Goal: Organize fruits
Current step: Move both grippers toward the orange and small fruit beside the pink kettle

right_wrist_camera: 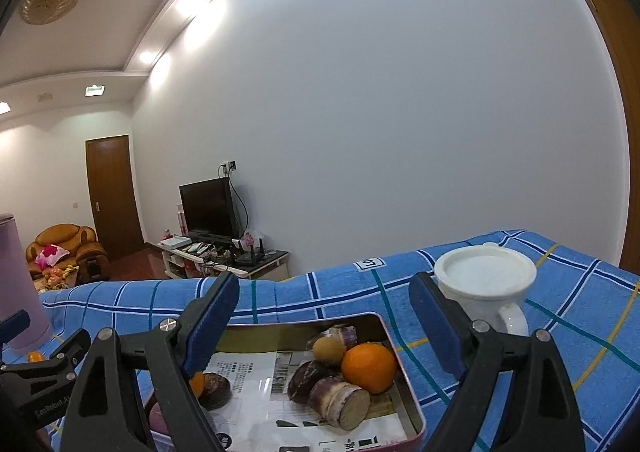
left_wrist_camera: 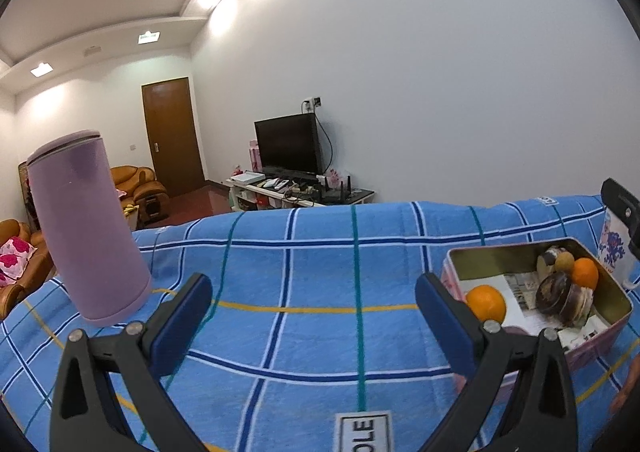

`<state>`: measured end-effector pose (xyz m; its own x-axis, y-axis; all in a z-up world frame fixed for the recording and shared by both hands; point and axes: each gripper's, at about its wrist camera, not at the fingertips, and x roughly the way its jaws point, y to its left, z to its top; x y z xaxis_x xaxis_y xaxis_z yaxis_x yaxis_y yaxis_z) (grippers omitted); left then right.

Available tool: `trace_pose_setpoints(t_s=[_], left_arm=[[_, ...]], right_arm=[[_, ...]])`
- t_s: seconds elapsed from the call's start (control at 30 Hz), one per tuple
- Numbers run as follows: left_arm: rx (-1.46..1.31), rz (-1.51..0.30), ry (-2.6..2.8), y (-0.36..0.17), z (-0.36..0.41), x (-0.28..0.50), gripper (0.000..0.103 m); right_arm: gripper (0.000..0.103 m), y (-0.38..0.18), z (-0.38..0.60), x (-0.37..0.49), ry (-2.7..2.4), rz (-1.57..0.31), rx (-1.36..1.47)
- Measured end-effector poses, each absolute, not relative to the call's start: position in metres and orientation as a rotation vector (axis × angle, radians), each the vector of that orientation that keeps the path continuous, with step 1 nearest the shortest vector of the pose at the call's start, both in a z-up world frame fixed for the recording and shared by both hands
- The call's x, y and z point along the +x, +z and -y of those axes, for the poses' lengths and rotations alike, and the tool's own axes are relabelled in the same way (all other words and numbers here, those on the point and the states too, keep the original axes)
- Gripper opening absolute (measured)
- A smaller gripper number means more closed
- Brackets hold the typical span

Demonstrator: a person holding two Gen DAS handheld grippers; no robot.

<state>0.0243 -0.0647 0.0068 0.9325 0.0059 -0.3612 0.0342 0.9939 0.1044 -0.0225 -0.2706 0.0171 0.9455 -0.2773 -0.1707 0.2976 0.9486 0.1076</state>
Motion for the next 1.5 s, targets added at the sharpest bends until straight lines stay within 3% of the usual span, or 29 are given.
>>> trace_pose_setpoints(t_s=[0.57,1.5], left_arm=[[0.133,-0.411,-0.038,0.004,0.008,0.021,0.103],[-0.003,-0.507,0.133,-0.006,-0.134,0.049,0.103]], right_arm=[[0.088,0.011,0.245,-0.019,-0.279,-0.204,0.162],[0.088,-0.002,0.099,0.021,-0.048,-0.307,0.117]])
